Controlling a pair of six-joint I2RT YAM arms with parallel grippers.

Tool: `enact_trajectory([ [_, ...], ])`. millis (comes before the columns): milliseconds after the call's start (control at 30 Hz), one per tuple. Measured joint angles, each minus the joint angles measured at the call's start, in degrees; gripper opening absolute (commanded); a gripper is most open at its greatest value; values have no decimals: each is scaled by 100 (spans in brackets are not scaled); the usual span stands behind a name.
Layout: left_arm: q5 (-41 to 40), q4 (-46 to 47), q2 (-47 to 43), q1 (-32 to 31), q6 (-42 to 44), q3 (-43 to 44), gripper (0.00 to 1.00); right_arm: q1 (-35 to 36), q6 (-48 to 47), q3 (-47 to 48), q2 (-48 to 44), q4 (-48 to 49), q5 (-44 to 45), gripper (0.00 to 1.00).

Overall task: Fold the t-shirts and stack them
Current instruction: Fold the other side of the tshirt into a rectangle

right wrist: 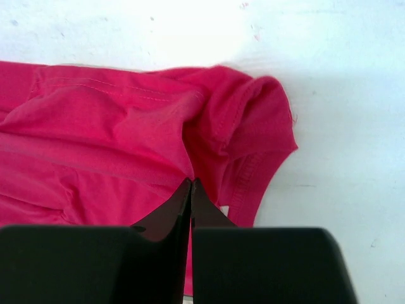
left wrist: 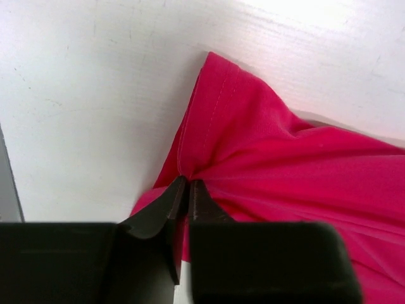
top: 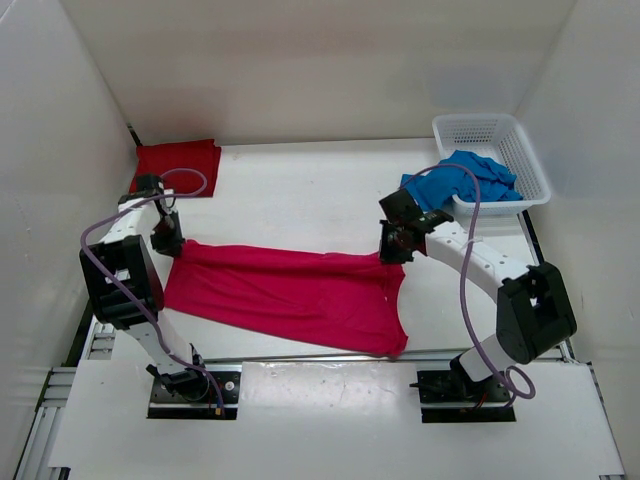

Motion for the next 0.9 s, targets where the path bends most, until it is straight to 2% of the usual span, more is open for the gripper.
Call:
enact_trajectory([
  [133,-35,-39,2,0,15,-55,41,0,44,-282,-151,17,-87,0],
  [200,-50,-55,2,0,4,-144,41,13,72,-400,-153,9,-179,0],
  [367,-55,-101,61,98,-2,-225,31,114,195,-457,-151,17,-258,0],
  [467,-131,-101,61,219,2,-214,31,199,240,-516,-153,50,-304,0],
  [633,-479,-116,33,223,11,-107,51,367,332,-767,-155,63,-356,0],
  [700,-540,-114,-114,33,4,-63,57,407,361,-813,-153,63,-393,0],
  [767,-531,-175,-422,-367,2,26,60,417,374,-822,-153,70,-420,0],
  [900,-129,-232,-946,-1818,2,636,63,417,417,-822,-55,125,-461,0],
])
